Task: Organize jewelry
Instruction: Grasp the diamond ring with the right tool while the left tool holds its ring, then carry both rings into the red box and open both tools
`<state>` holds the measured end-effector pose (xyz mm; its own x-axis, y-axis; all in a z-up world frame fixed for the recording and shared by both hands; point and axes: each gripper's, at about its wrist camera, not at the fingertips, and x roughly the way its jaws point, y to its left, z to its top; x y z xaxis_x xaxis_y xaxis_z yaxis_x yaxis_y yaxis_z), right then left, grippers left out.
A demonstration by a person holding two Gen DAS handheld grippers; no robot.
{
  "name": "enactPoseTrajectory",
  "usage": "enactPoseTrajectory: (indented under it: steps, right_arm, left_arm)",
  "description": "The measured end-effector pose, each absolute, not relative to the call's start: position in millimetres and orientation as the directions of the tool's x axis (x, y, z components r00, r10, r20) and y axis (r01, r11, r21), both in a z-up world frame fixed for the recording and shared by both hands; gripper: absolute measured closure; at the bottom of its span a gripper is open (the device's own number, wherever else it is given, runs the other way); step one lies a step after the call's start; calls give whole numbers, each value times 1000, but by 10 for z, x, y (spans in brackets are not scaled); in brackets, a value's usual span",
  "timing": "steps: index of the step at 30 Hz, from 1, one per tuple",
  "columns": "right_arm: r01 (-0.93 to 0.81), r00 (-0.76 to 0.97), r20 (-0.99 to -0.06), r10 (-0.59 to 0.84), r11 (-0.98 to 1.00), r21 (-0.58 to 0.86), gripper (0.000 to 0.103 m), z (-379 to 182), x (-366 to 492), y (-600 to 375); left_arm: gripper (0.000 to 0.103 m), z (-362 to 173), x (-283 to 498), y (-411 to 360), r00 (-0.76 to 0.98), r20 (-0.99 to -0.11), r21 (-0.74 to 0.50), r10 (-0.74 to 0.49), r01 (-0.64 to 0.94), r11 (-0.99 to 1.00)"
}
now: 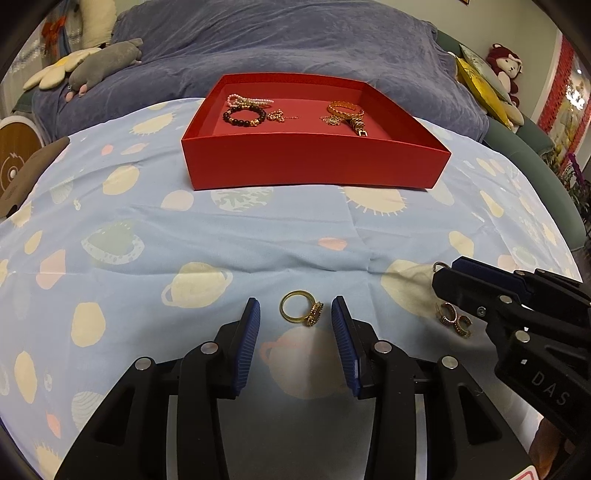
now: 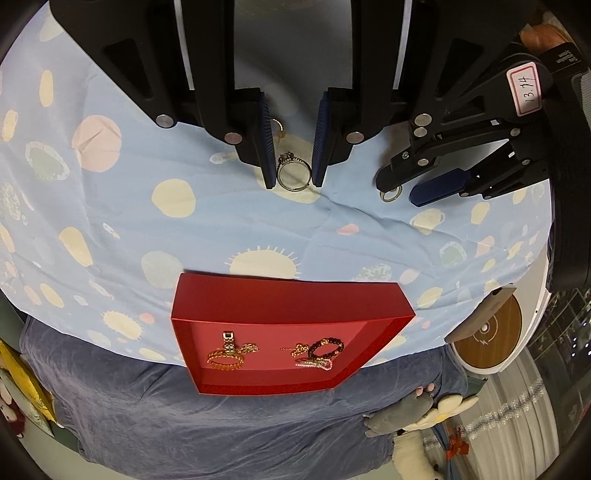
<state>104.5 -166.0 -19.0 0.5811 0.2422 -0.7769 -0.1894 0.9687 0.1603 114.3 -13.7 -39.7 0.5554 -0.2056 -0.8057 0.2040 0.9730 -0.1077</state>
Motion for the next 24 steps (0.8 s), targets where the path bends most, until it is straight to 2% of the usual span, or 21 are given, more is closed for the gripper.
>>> enactPoseTrajectory:
  steps: [2, 5, 13, 14, 15, 24]
  right_arm:
    - [-186, 579, -779, 240, 969, 160, 84, -195, 1039, -1672]
    - [-188, 578, -780, 241, 969, 160, 84, -202, 1019, -1667]
    - [-185, 584, -774, 245, 968, 167, 84, -149, 996, -1708]
    - [-184, 587, -772, 245, 969, 168, 84, -136, 996, -1715]
    - [-183, 589, -770, 246, 968, 170, 84, -124, 999, -1725]
    - [-170, 608, -753, 251, 968, 185, 84, -24, 1017, -1777]
  left_arm:
    - [66, -401, 1150, -163, 558, -805, -101, -201, 206, 973]
    - [82, -400, 1145, -186, 556, -804, -100, -210, 222, 970]
    - [82, -375, 1116, -237, 533, -809, -126, -248, 255, 959]
    - [87, -360, 1110, -239, 531, -808, -133, -254, 256, 958]
    - [97, -344, 1100, -244, 530, -806, -141, -264, 262, 955]
    - [97, -163, 1054, -233, 542, -783, -175, -305, 280, 944]
